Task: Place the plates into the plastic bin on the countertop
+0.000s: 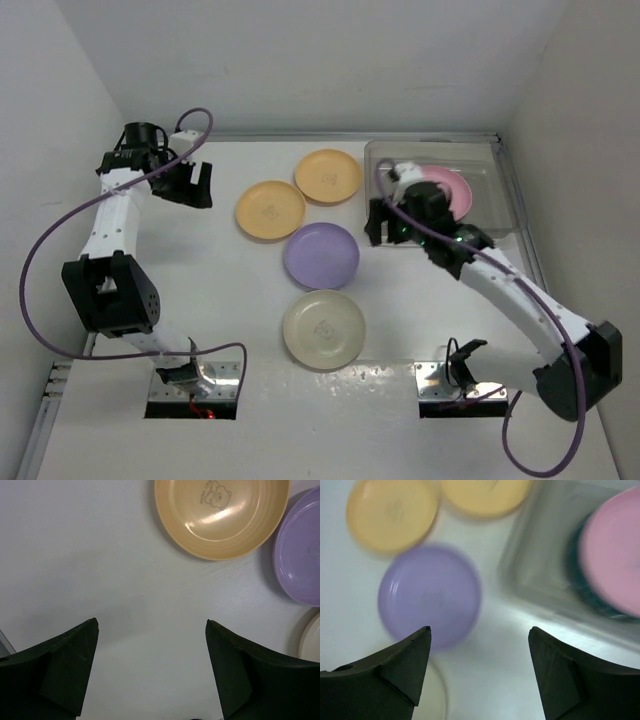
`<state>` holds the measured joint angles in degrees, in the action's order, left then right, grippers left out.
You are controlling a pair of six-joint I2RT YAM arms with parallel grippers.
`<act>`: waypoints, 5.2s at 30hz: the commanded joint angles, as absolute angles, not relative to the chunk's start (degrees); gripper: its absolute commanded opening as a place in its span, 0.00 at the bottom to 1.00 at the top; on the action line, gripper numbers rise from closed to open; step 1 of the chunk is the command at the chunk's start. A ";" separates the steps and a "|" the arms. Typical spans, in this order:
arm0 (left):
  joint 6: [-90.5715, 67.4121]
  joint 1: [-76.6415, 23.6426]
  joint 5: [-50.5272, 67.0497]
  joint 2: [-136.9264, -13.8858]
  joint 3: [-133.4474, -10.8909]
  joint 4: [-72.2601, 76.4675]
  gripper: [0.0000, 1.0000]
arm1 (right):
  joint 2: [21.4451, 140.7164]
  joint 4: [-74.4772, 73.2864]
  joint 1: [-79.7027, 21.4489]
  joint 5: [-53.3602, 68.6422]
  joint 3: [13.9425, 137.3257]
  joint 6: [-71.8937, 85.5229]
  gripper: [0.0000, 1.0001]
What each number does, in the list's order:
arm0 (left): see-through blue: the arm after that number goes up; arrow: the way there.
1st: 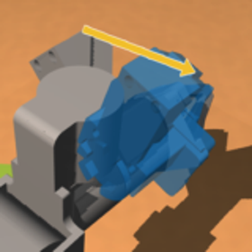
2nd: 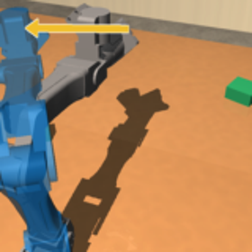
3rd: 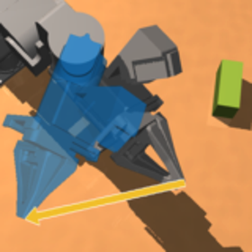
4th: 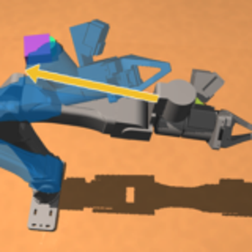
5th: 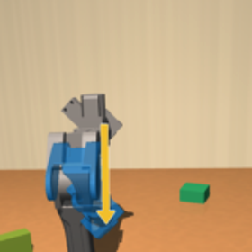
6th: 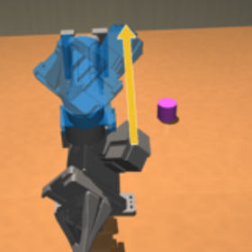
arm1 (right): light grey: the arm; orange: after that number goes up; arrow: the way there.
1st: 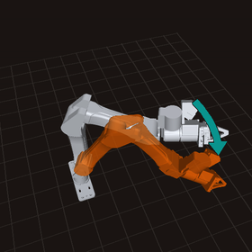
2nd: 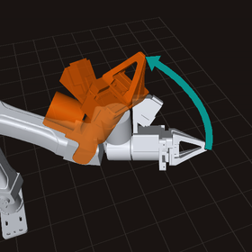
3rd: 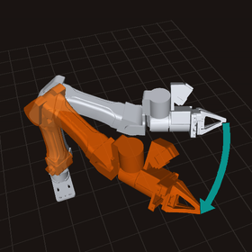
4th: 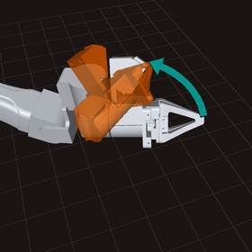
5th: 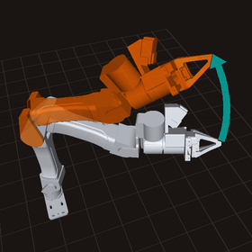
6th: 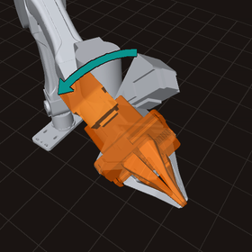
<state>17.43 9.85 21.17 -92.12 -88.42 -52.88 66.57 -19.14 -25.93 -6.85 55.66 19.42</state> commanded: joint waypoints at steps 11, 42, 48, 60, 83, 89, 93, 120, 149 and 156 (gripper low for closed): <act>17.40 10.90 21.62 -78.84 -80.95 -51.50 0.89 | 79.10 -10.81 -52.64 -9.92 34.11 34.36 0.55; 17.49 11.43 17.84 -82.27 -82.44 -50.45 0.89 | 83.31 -23.12 -13.73 -18.81 70.31 33.84 0.00; 17.49 11.95 16.08 -86.57 -82.97 -49.92 0.89 | 97.54 -24.08 -0.27 -15.38 79.78 34.19 0.00; 16.87 11.95 15.56 -93.16 -85.25 -49.92 0.89 | 98.88 -19.70 8.61 -8.45 73.93 39.11 0.00; 16.87 11.95 17.67 -93.69 -86.31 -49.92 0.89 | 100.63 -22.32 6.77 -20.13 74.70 27.69 0.58; 16.87 11.95 17.67 -93.69 -86.83 -50.45 0.89 | 96.69 -22.51 3.26 -15.91 74.54 21.55 0.65; 16.87 11.95 18.72 -93.16 -86.84 -50.45 0.89 | 87.20 -20.32 -14.78 -16.71 70.94 13.89 0.81; 17.40 12.48 19.34 -78.84 -72.69 -49.83 0.87 | 102.57 -14.86 -39.82 -17.32 55.20 54.93 0.41; 18.46 12.48 16.62 -81.21 -76.03 -49.31 0.87 | 79.69 -19.42 -8.98 -10.63 64.95 43.67 0.00; 18.46 13.54 16.08 -83.14 -76.55 -49.31 0.87 | 90.33 -18.64 3.33 -13.53 71.37 45.88 0.00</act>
<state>17.96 12.49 16.51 -82.91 -74.41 -50.02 87.57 -18.48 1.13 -11.90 67.85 43.86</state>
